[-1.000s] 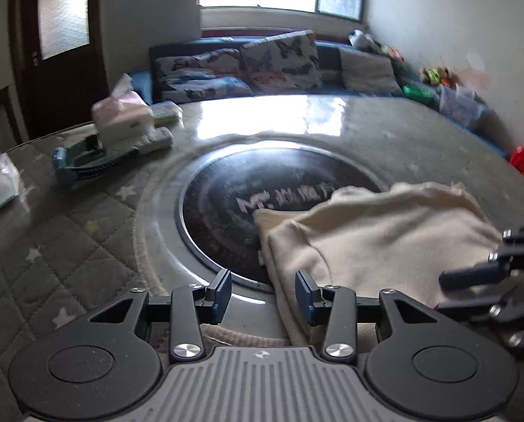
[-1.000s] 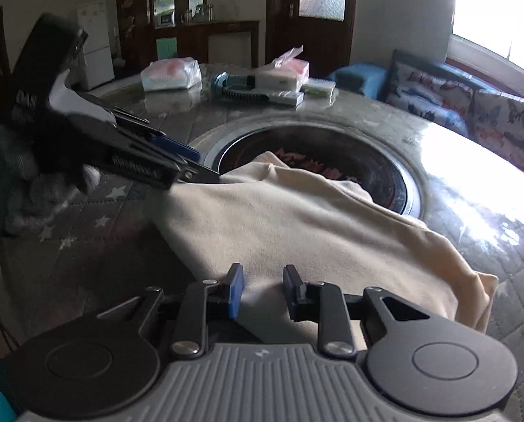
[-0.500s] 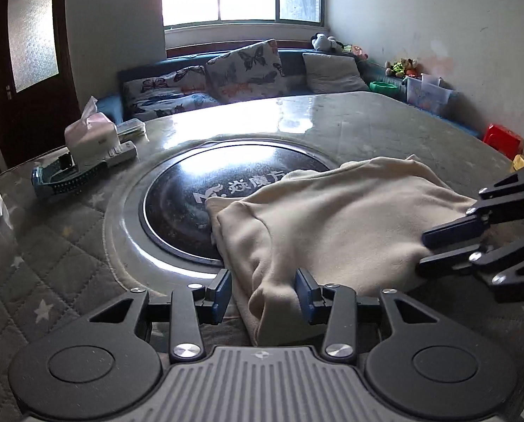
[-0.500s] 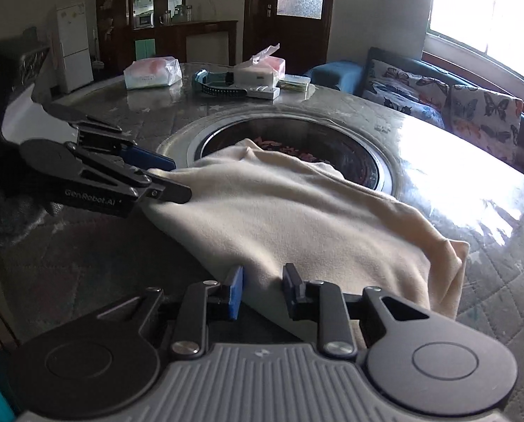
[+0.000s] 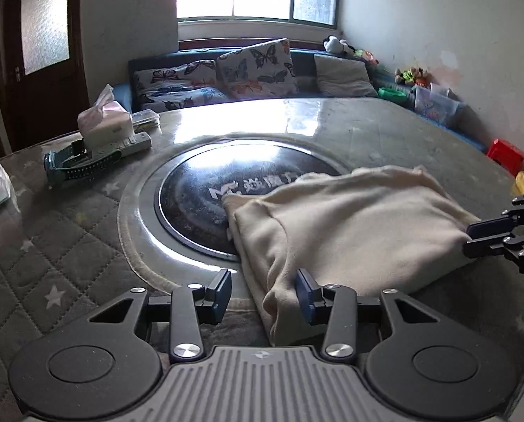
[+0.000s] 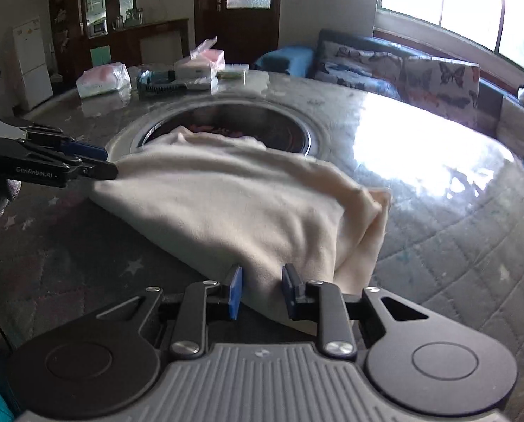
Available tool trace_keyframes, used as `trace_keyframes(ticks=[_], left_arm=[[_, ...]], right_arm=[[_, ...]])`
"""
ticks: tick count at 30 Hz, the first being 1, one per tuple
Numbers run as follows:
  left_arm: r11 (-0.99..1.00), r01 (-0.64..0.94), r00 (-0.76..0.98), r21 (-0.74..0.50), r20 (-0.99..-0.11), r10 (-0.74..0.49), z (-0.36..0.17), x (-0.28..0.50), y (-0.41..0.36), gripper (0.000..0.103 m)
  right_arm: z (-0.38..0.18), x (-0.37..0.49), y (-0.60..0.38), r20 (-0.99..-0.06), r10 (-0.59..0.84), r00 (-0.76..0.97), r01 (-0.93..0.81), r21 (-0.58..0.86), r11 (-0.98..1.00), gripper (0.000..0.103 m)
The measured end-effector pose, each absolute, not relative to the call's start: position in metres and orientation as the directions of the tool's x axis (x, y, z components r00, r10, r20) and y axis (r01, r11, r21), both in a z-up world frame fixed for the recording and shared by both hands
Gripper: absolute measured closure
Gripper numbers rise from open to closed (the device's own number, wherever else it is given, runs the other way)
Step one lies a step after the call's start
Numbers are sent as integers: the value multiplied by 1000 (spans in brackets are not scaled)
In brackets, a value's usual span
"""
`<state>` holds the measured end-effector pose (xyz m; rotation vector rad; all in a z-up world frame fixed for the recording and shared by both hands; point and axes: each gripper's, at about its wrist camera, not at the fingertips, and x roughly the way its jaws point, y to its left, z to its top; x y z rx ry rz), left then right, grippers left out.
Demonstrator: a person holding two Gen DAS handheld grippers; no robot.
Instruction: Fold clothes
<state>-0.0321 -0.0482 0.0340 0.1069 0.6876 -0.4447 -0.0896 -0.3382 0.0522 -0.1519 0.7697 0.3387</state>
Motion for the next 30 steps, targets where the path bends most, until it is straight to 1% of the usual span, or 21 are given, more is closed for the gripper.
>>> trace_keyframes(ticks=[3, 7, 11, 16, 20, 22, 23, 28, 29, 30], left_arm=[[907, 416, 689, -71, -627, -365, 37, -30, -44, 58], [911, 406, 675, -68, -650, -349, 27, -28, -41, 56], [913, 392, 671, -112, -644, -368, 34, -27, -31, 56], [930, 356, 696, -92, -638, -329, 45, -23, -23, 56], [950, 282, 687, -134, -663, -297, 48, -10, -10, 56], [956, 245, 680, -161, -674, -288, 50, -4, -4, 56], [958, 227, 676, -176, -680, -285, 50, -1, -1, 56], [950, 163, 645, -267, -700, -307, 49, 10, 6, 56], [946, 152, 638, -285, -703, -314, 49, 12, 7, 56], [941, 143, 631, -307, -704, -326, 48, 14, 8, 56]], right_arm=[[54, -86, -345, -700, 235, 674, -330, -2, 944, 80], [46, -84, -349, -727, 233, 646, -333, 6, 943, 80], [61, -87, -337, -711, 245, 659, -372, -25, 928, 80], [70, -83, -297, -705, 304, 641, -498, -81, 864, 79], [66, -78, -248, -714, 358, 602, -620, -136, 773, 79], [65, -77, -227, -714, 378, 589, -666, -163, 728, 75], [65, -76, -217, -714, 388, 582, -687, -177, 705, 71], [55, -75, -170, -713, 407, 571, -754, -259, 604, 70], [53, -75, -162, -715, 408, 568, -763, -271, 588, 68], [49, -74, -155, -718, 406, 566, -769, -282, 574, 65]])
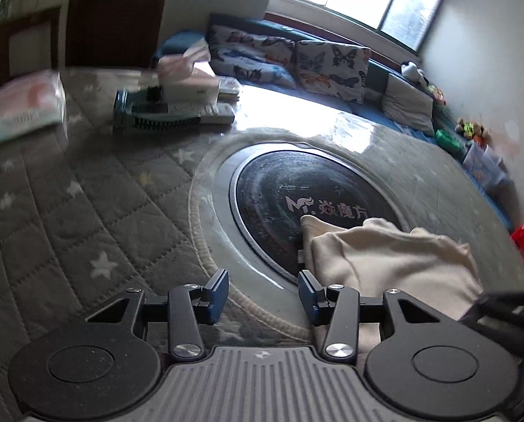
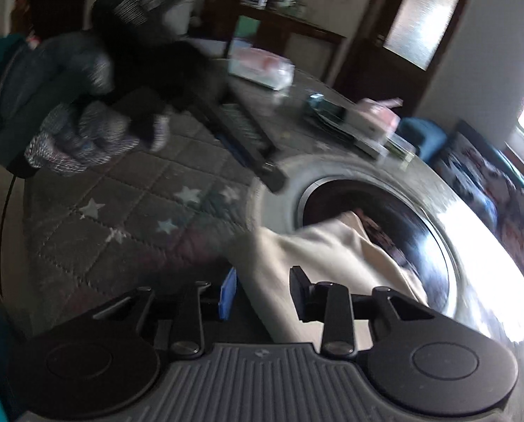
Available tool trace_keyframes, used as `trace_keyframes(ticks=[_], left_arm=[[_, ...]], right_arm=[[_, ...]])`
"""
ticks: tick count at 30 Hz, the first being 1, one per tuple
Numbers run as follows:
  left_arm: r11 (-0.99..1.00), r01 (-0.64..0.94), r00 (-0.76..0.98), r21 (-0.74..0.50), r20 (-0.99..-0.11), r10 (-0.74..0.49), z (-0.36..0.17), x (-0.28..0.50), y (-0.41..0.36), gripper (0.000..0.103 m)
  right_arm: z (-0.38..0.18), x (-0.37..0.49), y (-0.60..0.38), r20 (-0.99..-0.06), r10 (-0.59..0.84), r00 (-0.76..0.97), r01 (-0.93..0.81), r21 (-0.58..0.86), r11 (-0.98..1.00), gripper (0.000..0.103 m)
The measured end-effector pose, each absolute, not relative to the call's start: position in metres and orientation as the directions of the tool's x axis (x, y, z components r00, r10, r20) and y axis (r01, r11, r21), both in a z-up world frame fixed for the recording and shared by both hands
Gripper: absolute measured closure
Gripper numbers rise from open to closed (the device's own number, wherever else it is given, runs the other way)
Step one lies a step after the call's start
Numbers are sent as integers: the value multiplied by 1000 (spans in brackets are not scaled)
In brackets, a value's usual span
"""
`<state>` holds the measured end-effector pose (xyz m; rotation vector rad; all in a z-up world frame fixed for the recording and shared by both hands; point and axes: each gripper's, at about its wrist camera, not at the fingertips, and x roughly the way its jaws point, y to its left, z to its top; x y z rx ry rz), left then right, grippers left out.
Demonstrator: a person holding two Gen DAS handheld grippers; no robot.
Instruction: Fold clothes
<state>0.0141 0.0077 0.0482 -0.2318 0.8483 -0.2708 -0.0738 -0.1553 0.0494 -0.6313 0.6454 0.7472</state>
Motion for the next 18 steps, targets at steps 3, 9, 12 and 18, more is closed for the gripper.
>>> trace_keyframes(ticks=[3, 9, 12, 18], left_arm=[[921, 118, 611, -371, -704, -362, 45, 19, 6, 55], [876, 53, 590, -480, -692, -415, 39, 26, 2, 47], [852, 6, 591, -523, -685, -425, 37, 31, -1, 43], [810, -58, 573, -583, -684, -452, 33, 40, -14, 41]], right_arm=[[39, -72, -140, -720, 383, 579, -769, -326, 550, 65], [40, -66, -142, -703, 379, 602, -736, -306, 603, 86], [54, -62, -156, -680, 413, 605, -717, -240, 655, 87], [71, -55, -179, -644, 453, 616, -692, -168, 702, 89]])
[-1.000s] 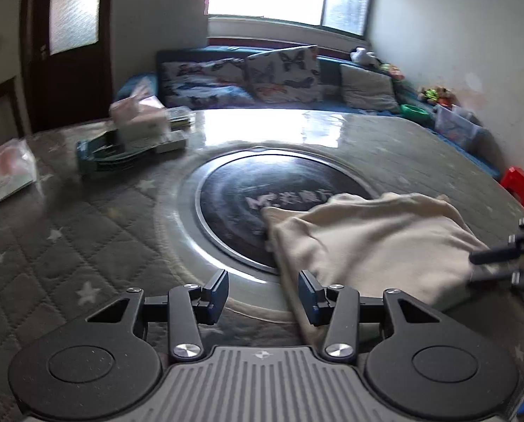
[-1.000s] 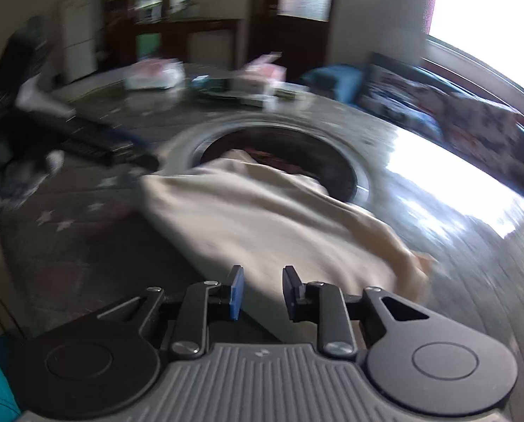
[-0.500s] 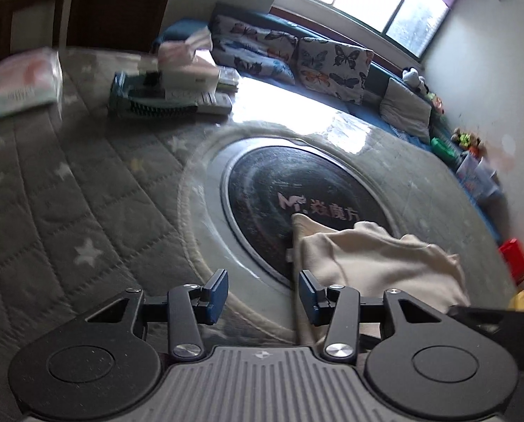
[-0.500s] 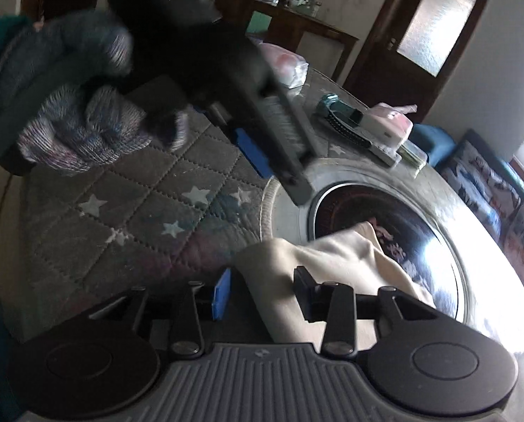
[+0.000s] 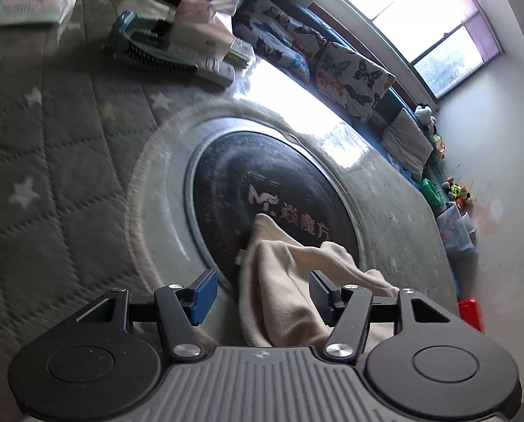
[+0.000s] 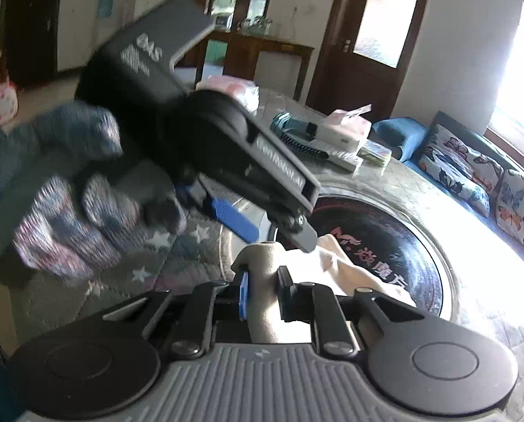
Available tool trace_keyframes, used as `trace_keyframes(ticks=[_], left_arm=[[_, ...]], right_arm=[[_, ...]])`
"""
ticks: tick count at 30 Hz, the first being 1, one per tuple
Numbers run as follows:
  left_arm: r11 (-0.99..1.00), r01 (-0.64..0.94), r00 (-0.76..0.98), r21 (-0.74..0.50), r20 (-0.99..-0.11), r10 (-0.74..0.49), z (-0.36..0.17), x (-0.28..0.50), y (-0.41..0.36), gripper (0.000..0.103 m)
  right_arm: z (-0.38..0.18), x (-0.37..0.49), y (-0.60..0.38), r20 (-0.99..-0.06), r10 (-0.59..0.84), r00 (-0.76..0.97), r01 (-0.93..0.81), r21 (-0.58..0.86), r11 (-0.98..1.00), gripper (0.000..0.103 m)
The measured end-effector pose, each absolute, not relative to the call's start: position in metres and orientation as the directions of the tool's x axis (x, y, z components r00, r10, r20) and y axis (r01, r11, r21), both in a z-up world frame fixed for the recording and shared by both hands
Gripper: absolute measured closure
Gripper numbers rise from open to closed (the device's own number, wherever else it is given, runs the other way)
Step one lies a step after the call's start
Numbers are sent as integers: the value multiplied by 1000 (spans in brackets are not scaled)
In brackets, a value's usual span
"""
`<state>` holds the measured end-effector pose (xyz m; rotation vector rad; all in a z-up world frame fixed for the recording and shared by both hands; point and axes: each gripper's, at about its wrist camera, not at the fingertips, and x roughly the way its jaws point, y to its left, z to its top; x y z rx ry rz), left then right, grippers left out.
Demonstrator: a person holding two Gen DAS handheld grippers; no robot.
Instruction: Fold clothes
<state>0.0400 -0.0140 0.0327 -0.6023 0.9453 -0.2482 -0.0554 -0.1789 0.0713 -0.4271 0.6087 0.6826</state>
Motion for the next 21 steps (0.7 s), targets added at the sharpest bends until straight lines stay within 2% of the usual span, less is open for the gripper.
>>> trace_keyframes(ticks=[7, 9, 12, 17, 21], left_arm=[[772, -108, 562, -627, -679, -473, 25, 45, -28, 45], [769, -118, 558, -628, -683, -472, 23, 45, -31, 64], [755, -146, 561, -639, -682, -468, 19, 45, -30, 81], [764, -157, 575, -626, -687, -445, 19, 44, -28, 90], [780, -143, 579, -609, -691, -434, 21, 43, -29, 91]], right_arm=[[75, -62, -191, -620, 483, 618, -690, -134, 711, 90], [75, -66, -194, -616, 489, 618, -689, -124, 714, 90], [76, -69, -199, -612, 499, 614, -688, -104, 718, 90], [80, -74, -216, -601, 492, 630, -658, -76, 749, 87], [78, -73, -245, -615, 409, 675, -575, -89, 814, 87]])
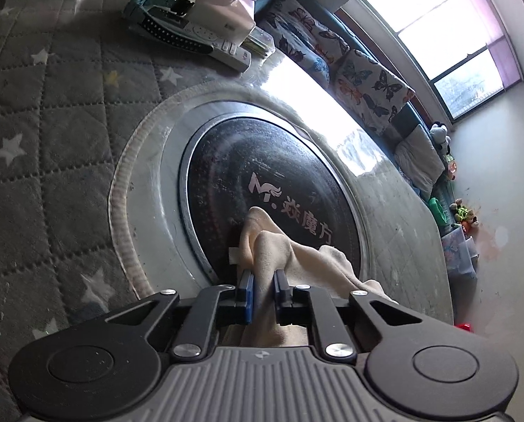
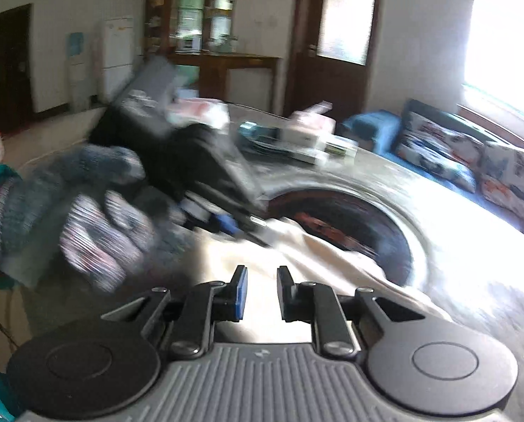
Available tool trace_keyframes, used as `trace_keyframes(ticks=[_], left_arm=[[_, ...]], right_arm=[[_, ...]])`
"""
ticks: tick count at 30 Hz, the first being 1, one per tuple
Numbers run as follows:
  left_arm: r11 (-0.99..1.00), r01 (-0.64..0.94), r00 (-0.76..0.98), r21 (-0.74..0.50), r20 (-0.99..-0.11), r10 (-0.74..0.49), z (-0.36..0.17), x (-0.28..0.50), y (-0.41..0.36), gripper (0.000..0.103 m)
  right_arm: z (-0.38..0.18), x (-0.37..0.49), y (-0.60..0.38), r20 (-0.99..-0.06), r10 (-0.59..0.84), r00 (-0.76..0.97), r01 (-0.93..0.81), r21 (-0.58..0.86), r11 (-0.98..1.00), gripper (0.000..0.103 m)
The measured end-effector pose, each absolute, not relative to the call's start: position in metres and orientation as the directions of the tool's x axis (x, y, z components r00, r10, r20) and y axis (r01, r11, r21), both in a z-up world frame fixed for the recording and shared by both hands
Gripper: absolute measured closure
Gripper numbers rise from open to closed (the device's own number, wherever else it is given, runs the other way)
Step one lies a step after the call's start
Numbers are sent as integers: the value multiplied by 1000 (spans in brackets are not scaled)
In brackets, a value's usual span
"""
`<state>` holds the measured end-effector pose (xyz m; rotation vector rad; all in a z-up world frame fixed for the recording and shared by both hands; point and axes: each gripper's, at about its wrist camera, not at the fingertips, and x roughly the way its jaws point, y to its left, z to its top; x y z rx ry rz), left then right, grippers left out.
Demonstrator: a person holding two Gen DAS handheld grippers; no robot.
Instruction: Fold clothes
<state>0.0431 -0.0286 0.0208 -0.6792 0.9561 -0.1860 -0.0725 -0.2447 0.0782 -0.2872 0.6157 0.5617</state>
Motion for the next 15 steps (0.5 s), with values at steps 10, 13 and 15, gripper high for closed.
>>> trace_keyframes(ticks=[10, 13, 15], left_arm=[[824, -92, 596, -560, -693, -405, 25, 40, -36, 92], [841, -64, 604, -538, -691, -396, 27, 39, -40, 93], [852, -44, 611, -522, -689, -390, 29, 38, -43, 93]], right_arm=[[51, -29, -349, -675, 144, 723, -241, -52, 969, 74], [37, -15, -378, -693, 132, 709, -146, 39, 988, 69], [31, -11, -389, -693, 157, 703, -124, 99, 987, 69]])
